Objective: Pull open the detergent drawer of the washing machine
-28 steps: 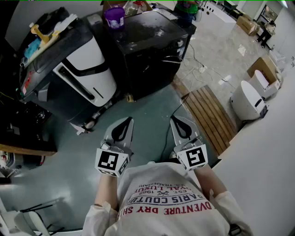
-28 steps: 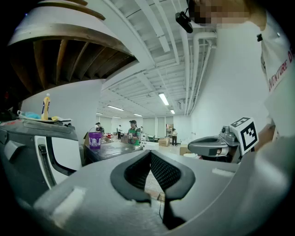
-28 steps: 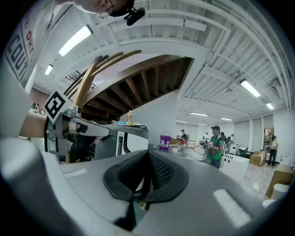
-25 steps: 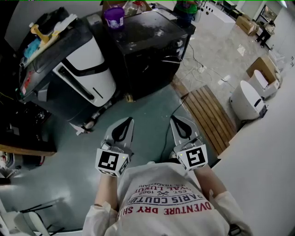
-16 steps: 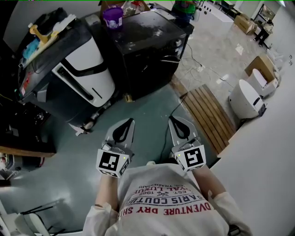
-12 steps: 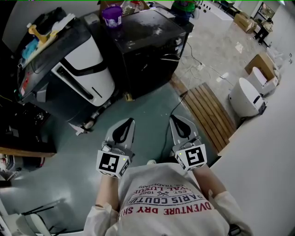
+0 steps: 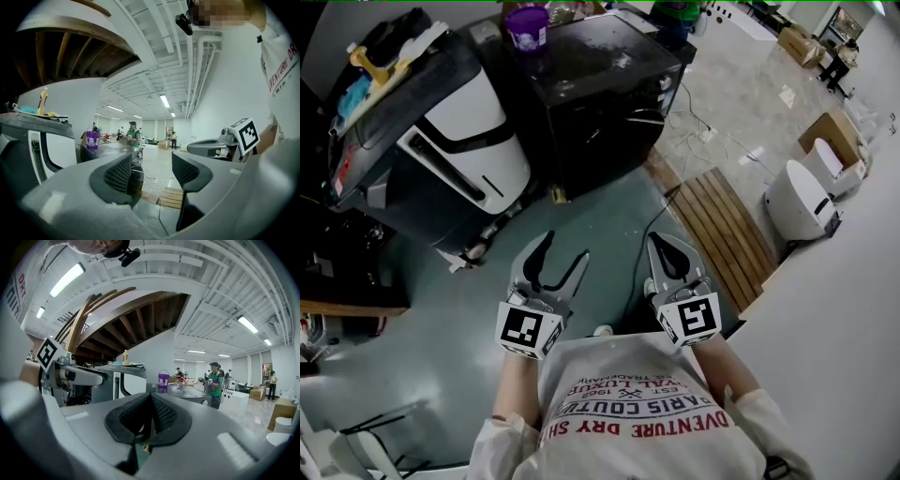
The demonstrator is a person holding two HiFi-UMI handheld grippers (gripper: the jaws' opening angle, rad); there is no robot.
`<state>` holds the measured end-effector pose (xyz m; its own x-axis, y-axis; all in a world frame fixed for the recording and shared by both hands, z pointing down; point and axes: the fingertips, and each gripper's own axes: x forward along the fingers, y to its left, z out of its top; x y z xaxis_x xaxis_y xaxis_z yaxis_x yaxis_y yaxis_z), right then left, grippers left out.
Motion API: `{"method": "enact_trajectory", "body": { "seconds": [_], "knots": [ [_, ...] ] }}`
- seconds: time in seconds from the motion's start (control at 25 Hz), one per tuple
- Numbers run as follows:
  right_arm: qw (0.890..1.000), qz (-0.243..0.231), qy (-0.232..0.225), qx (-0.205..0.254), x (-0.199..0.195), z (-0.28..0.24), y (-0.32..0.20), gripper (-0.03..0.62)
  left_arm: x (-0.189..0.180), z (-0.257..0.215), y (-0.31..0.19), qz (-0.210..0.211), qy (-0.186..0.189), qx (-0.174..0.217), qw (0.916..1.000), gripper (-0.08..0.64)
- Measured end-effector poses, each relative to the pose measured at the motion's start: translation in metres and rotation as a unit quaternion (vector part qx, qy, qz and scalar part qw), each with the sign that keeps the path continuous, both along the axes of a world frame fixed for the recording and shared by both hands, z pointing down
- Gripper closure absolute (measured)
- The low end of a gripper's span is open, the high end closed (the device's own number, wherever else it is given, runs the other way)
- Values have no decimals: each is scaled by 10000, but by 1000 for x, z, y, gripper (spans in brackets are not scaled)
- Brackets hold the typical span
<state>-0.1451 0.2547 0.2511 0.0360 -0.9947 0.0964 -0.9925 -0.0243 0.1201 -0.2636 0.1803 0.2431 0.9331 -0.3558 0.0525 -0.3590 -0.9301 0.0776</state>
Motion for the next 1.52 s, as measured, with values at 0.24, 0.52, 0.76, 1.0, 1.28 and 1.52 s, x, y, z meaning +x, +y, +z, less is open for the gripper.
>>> {"method": "enact_trajectory", "body": {
  "seconds": [0.24, 0.52, 0.76, 1.0, 1.28, 1.52],
  "knots": [
    [9998, -186, -51, -19, 36, 10, -34, 592, 25, 16, -30, -294, -166, -90, 9994, 293],
    [9978, -614, -187, -150, 108, 16, -90, 592, 88, 17, -76, -805, -333, -179, 9960, 293],
    [9930, -1153, -130, -234, 185, 13, -143, 592, 160, 16, -120, -1403, -221, -343, 9893, 293],
    [9849, -1698, -4, -330, 240, 21, -186, 592, 220, 23, -151, -1809, -67, -434, 9825, 293],
    [9782, -2039, -32, -379, 266, 38, -226, 592, 249, 65, -185, -2106, 114, -1077, 9716, 293],
    [9749, -2184, -234, -362, 269, 59, -276, 592, 256, 104, -228, -2194, 245, -1596, 9622, 293]
  ]
}}
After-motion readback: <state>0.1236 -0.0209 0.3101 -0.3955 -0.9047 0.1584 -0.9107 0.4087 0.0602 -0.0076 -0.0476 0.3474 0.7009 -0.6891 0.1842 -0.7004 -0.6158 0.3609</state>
